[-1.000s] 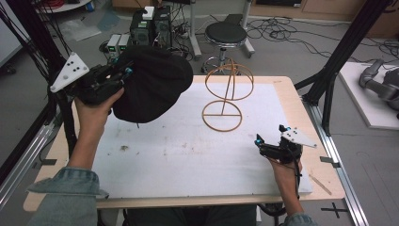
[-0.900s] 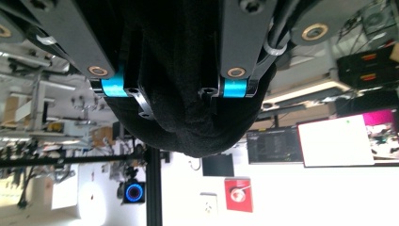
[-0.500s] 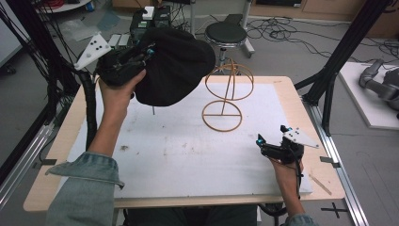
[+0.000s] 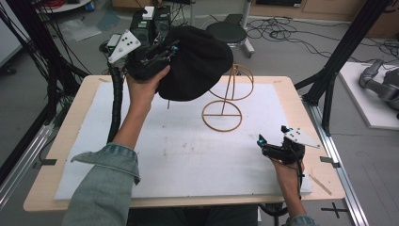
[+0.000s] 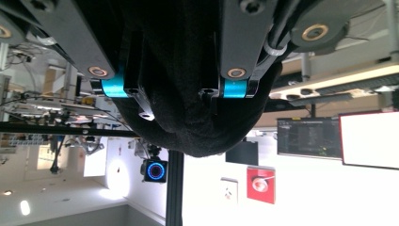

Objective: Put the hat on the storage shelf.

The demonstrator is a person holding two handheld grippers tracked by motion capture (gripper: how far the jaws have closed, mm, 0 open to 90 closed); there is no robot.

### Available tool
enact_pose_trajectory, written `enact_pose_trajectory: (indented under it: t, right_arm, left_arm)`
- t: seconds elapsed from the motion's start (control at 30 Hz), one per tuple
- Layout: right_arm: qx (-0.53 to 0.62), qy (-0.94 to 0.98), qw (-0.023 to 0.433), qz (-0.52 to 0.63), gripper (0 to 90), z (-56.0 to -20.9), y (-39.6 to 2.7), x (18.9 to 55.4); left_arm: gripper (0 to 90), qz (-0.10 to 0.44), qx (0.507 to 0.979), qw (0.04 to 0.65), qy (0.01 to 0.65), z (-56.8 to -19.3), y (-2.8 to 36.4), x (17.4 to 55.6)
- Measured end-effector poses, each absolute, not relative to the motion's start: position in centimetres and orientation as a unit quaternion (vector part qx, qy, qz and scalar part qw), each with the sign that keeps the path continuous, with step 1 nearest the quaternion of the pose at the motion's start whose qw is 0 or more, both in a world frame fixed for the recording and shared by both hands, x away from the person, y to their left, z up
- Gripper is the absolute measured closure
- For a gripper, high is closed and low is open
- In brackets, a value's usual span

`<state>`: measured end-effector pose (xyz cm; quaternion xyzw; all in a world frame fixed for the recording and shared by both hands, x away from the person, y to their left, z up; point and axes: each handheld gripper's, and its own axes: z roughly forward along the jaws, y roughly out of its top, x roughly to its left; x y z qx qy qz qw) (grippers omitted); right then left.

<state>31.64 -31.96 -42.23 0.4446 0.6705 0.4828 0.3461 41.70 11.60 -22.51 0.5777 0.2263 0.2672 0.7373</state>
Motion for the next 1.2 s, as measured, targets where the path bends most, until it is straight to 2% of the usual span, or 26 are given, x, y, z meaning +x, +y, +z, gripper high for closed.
enact_pose_trajectory:
  t: [0.43, 1.2]
  right_arm:
    - [0.441, 0.674, 0.348, 0.48, 5.2, -42.3, -32.0, 31.8]
    - [0.443, 0.674, 0.342, 0.483, 5.3, -42.4, -32.1, 32.0]
  left_arm:
    - [72.1, 0.242, 0.597, 0.727, 0.236, -24.3, 8.4, 43.7]
    - [68.8, 0.234, 0.653, 0.683, 0.23, -26.9, 2.0, 46.3]
